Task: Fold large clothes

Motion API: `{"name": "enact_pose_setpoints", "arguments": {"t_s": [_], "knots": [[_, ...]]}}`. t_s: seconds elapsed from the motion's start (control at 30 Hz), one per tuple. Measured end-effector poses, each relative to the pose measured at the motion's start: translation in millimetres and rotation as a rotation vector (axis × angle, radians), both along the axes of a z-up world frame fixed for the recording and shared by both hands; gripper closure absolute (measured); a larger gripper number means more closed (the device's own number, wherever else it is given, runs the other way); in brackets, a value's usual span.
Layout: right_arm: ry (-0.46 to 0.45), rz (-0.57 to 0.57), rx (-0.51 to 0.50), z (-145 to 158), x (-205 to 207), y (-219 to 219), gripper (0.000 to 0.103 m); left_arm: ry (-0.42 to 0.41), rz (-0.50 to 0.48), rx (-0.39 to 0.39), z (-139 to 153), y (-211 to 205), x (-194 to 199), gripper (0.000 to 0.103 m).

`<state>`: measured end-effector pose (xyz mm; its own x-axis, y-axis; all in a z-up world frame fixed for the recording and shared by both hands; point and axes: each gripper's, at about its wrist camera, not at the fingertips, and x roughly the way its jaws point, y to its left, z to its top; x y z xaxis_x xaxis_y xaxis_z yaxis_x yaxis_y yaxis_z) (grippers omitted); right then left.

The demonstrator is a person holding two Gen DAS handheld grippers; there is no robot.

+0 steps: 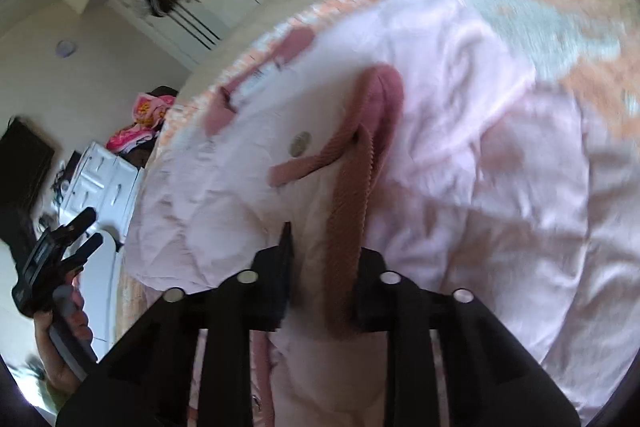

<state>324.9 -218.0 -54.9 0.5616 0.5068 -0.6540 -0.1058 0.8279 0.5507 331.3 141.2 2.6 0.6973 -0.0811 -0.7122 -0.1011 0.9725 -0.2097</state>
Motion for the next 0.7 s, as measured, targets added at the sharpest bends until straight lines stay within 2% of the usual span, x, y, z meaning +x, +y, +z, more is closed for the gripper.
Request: {"name": "enact_pose_setpoints", "arguments": {"t_s": [0.17,0.3,0.37,0.5,0.7], "knots": [[-0.161,0.065,-0.112,55,13,14,0.086,0.001,-0.003,0.0,-2,-4,0,0.009],[-0.244,0.096,-0.184,80,37,20,0.086,0.007,-0.016,0.002,-6,-10,3,0.009],[-0.25,0.097,-0.221,78,51,22,0.086,0.011,-0.02,0.007,-9,-13,5,0.009],[-0.185,0.082,-0.239,57,73,21,0.086,0.021,-0.037,0.021,-14,-20,8,0.009],[-0.109,0.051,-0.257,32,81,19,0.082,0.02,-0.062,0.028,-20,-30,12,0.009]]}}
